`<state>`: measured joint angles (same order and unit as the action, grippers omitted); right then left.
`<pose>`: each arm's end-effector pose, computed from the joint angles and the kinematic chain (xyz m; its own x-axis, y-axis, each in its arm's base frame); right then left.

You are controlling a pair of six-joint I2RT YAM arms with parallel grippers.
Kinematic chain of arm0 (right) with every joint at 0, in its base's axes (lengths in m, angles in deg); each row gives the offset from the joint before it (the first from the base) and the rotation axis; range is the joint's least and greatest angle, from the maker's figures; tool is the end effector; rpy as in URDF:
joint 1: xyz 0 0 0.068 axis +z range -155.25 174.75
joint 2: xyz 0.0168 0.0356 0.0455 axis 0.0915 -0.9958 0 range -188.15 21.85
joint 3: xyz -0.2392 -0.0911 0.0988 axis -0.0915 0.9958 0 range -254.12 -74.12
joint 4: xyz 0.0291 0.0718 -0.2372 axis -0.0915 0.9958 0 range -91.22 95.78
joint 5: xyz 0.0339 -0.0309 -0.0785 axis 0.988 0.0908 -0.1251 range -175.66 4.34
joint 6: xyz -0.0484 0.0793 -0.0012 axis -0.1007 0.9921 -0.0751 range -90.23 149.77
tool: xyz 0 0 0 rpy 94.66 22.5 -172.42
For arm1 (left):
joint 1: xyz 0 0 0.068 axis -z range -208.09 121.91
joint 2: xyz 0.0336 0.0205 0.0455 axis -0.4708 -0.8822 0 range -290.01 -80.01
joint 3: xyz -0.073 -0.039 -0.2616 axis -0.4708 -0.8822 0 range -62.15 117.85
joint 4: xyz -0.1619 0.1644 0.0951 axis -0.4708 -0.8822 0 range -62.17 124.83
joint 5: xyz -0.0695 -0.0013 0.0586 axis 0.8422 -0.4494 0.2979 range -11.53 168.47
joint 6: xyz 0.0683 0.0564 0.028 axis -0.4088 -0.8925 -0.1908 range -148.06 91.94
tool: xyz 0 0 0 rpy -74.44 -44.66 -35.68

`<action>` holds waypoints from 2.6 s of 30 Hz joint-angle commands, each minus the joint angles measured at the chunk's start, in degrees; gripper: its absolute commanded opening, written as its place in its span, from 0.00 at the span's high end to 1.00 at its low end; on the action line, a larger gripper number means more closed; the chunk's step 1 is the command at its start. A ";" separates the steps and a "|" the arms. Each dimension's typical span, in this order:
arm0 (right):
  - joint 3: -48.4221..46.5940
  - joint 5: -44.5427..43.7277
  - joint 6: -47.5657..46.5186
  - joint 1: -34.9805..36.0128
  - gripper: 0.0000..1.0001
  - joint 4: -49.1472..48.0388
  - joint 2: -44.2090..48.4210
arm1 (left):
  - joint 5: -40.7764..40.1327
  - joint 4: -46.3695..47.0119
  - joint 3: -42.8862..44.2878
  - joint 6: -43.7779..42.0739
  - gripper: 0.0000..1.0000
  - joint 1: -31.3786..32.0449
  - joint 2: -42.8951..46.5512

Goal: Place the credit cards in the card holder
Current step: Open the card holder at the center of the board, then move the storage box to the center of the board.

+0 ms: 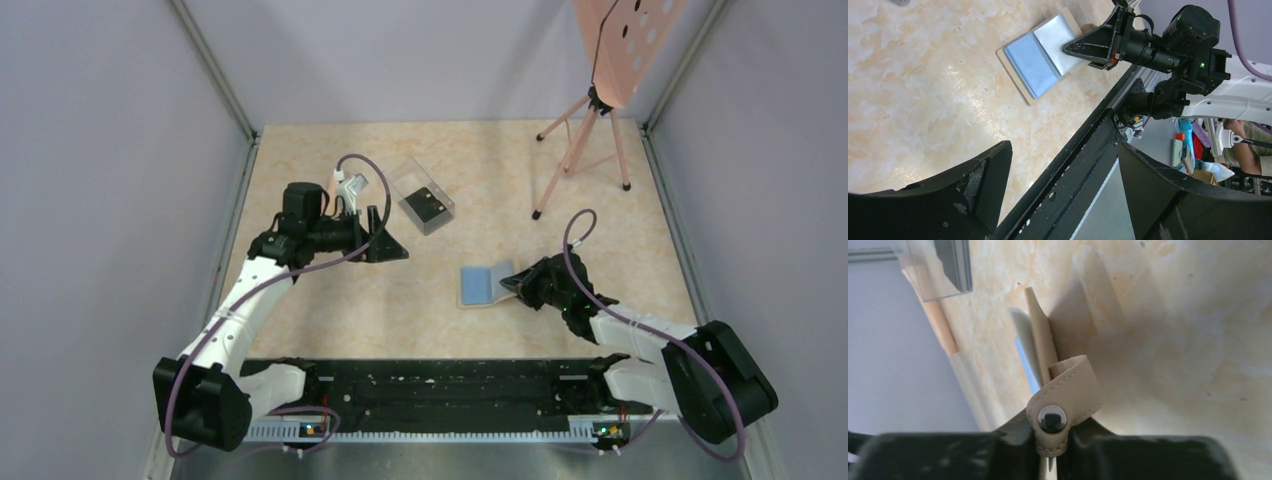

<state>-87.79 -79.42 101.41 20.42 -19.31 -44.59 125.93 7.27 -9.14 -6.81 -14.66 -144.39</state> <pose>0.2045 0.1085 0.1190 -0.6467 0.7360 -0.2005 0.3256 0.5040 0.8000 0.2252 -0.1170 0.2840 -0.8286 -0.0541 -0.5572 0.4444 0.5417 -0.7135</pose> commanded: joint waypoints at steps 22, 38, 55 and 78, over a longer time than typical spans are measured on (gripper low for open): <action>-13.57 -10.97 -6.03 -0.18 0.01 43.36 12.56 | -26.54 -0.62 5.94 9.47 0.01 -1.52 -3.87; -51.80 -3.64 -22.38 3.54 0.01 47.12 -21.97 | -29.98 -0.27 6.96 9.22 0.01 -5.42 -2.60; -76.59 9.21 -12.00 4.48 0.17 40.38 -50.98 | -22.49 -0.82 2.80 7.22 0.01 -5.67 1.05; -92.43 3.31 -23.74 7.31 0.86 54.48 -60.64 | -21.52 -4.05 3.58 2.13 0.01 -5.70 1.76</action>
<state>-174.67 -74.87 82.96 26.08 30.50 -104.39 104.14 3.21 -7.48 -2.48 -20.12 -143.71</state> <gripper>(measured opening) 0.163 0.989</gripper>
